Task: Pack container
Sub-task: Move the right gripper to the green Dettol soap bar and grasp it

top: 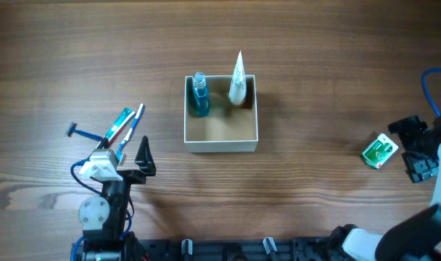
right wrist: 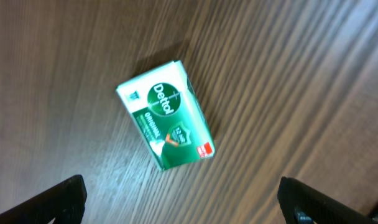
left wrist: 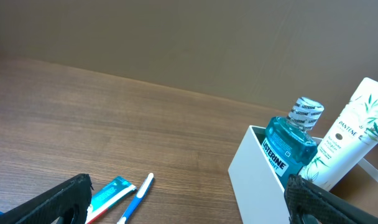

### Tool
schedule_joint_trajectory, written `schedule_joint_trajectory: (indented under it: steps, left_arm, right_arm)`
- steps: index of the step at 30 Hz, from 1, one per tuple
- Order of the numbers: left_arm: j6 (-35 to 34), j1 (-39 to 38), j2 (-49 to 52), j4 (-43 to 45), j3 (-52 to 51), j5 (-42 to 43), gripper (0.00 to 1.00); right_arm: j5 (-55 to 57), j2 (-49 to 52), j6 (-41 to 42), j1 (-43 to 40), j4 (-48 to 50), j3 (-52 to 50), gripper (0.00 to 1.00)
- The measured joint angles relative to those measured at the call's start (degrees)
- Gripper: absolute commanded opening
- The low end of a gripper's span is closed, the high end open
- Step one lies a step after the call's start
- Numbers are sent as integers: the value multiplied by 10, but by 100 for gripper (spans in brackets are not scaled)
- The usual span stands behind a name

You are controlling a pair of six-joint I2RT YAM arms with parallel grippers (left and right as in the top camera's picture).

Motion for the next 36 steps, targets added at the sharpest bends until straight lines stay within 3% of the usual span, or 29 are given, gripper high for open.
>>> schedule_joint_trajectory:
  steps: [11,27,36]
  left_arm:
    - [0,0,0,0,0,0,100]
    - [0,0,0,0,0,0,100]
    - [0,0,0,0,0,0,100]
  right_arm:
    - [-23,155,-108,5,102,0,100]
    - [-12,179,-150,44,129,-2,100]
    - [12,167,-153,47,180,-53,98]
